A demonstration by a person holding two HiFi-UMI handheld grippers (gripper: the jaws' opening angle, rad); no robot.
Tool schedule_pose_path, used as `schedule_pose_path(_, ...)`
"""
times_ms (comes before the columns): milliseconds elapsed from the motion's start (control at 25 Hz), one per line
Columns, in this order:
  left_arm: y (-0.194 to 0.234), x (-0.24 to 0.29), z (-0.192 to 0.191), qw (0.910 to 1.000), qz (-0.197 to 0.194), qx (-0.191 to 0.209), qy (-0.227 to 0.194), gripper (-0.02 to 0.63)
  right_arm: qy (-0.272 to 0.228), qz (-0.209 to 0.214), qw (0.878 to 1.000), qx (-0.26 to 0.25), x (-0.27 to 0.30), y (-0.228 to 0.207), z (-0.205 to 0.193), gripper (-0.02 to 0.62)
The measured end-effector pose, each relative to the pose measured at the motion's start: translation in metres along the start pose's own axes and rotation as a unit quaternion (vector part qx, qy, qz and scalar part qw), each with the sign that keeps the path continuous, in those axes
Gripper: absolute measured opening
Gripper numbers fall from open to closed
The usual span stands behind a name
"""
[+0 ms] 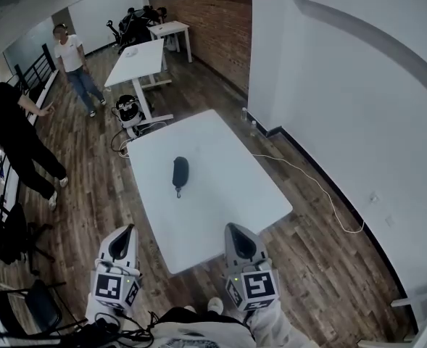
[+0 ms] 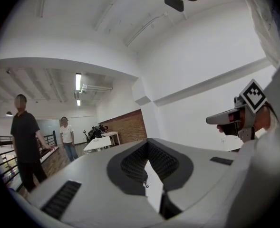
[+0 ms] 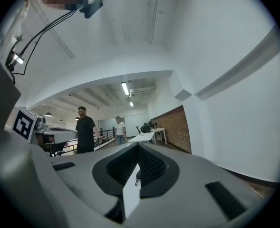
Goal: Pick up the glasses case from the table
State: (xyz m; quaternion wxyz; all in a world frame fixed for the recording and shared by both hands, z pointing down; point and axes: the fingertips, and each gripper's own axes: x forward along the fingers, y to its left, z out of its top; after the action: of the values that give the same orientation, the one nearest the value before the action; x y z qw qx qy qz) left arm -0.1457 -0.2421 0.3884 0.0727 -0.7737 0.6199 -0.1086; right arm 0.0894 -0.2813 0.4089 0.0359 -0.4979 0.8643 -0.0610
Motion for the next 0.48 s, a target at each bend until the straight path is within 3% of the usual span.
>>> schedule_pose_path(480,0.024,0.053,-0.025,0.9996,-0.018,-0.009,0.017,0.025,0.02,-0.013,1.0,-0.004,0.052,-0.008,-0.01,0.006)
